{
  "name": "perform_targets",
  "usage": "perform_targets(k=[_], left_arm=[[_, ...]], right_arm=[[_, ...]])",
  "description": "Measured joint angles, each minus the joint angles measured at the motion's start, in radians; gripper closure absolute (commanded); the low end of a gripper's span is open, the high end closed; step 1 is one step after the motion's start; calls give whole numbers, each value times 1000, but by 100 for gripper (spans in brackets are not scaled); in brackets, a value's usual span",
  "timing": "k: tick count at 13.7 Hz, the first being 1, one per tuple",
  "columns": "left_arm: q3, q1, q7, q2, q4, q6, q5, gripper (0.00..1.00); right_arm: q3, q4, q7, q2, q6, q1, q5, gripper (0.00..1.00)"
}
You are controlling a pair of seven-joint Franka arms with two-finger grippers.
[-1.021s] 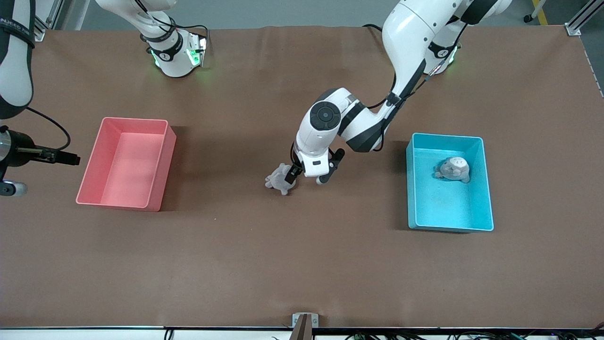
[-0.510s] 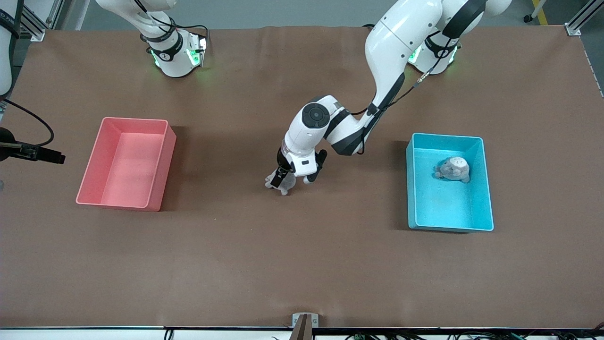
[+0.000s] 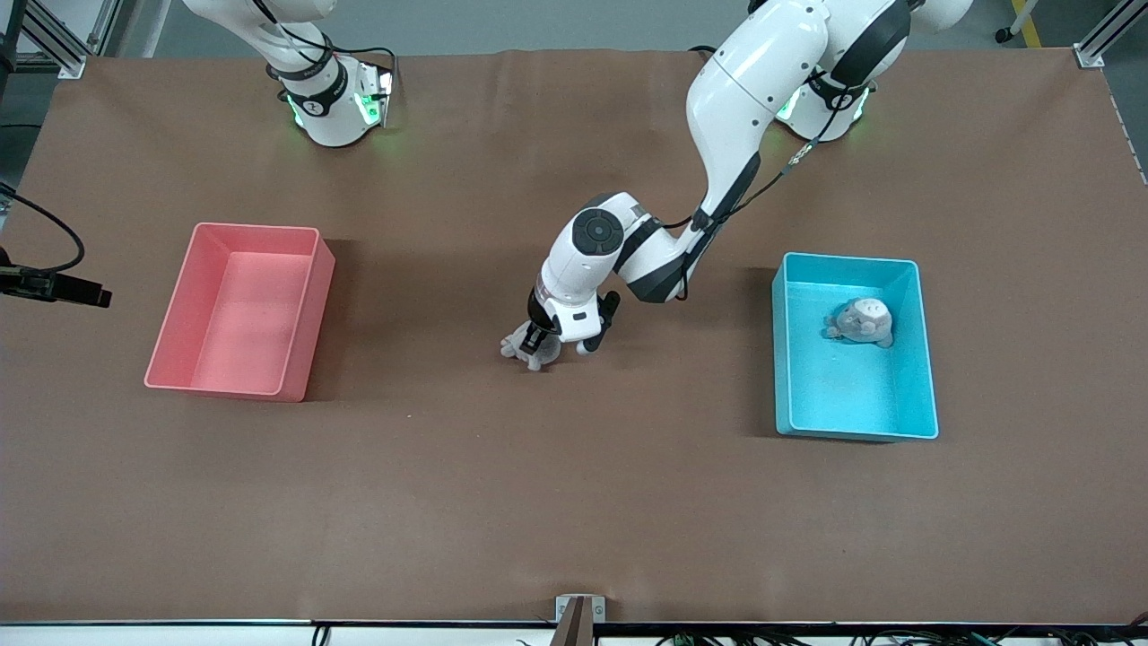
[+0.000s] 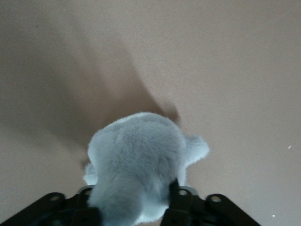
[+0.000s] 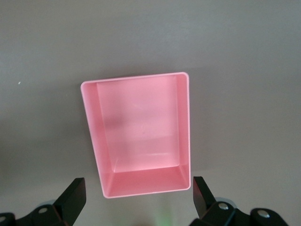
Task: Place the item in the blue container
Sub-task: 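Grasp the second plush with the left gripper while the right gripper retracts, then carry the second plush into the blue box and open the left gripper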
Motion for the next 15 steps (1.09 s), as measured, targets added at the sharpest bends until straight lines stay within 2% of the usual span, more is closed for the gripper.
perform_targets(k=[4, 7, 11, 15], left_arm=[[12, 0, 0, 0, 11, -5, 0, 100], [30, 1, 0, -27, 32, -85, 4, 100], [39, 34, 10, -185, 58, -304, 87, 100], [41, 129, 212, -360, 55, -535, 97, 100]], right_arm=[[6, 18, 0, -4, -41, 16, 1, 0], [6, 22, 0, -27, -59, 25, 5, 0], [5, -27, 0, -89, -67, 28, 7, 0], [5, -86, -1, -187, -70, 28, 11, 0]])
